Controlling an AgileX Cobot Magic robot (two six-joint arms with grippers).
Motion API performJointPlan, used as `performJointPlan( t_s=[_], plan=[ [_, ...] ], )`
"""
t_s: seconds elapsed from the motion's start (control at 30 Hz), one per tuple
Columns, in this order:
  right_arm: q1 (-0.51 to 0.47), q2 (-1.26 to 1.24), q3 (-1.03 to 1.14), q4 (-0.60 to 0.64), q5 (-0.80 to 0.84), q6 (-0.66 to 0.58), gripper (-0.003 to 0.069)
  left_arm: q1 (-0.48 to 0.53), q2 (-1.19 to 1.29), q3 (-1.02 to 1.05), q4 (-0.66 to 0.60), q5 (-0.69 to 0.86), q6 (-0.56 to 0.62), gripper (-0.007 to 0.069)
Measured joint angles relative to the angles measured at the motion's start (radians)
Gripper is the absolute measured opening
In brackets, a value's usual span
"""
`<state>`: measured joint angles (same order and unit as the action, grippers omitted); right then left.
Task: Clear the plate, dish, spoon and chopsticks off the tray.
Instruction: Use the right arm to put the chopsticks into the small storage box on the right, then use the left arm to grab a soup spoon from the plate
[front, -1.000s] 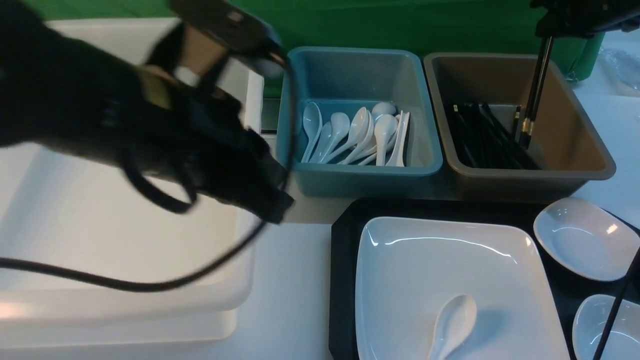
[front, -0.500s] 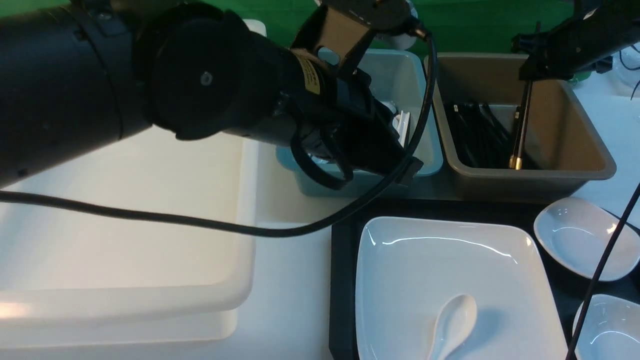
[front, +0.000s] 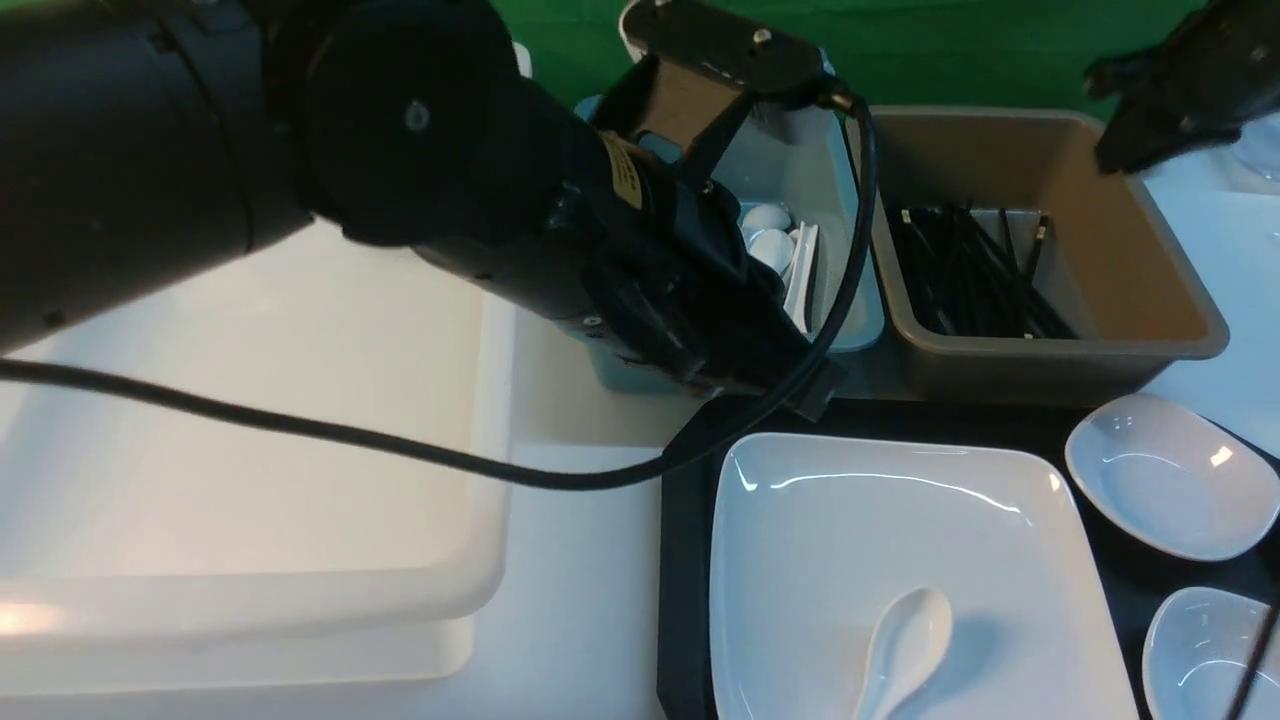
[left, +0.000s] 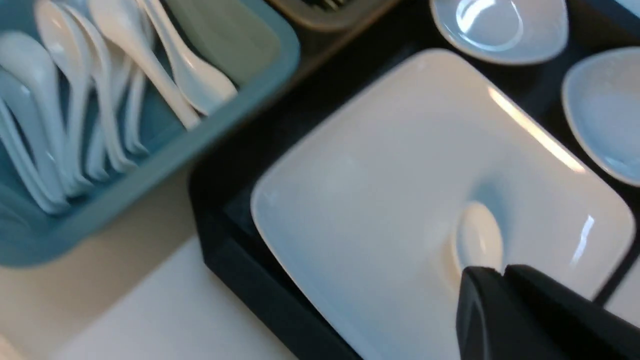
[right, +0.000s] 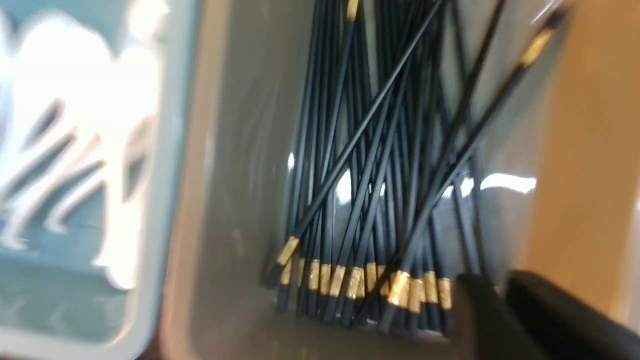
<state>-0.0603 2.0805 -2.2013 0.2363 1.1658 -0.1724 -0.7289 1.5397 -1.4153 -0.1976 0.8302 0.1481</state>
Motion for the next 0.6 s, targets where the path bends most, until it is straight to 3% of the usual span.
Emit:
performJointPlan(
  t_s=[0.27, 0.4, 0.6],
  plan=[
    [0.0, -0.391, 0.324, 0.0, 0.0, -0.002, 0.0034, -0.103, 0.12, -0.118, 0.051, 0.205, -0.053, 0.0011],
    [0.0, -0.658, 0.654, 0.002, -0.003, -0.024, 0.0034, -0.206, 0.232, -0.124, 0.06, 0.254, -0.071, 0.0011],
    [0.0, -0.978, 1.108, 0.012, -0.074, -0.027, 0.0037, -0.219, 0.359, -0.124, 0.017, 0.28, -0.077, 0.0015]
  ],
)
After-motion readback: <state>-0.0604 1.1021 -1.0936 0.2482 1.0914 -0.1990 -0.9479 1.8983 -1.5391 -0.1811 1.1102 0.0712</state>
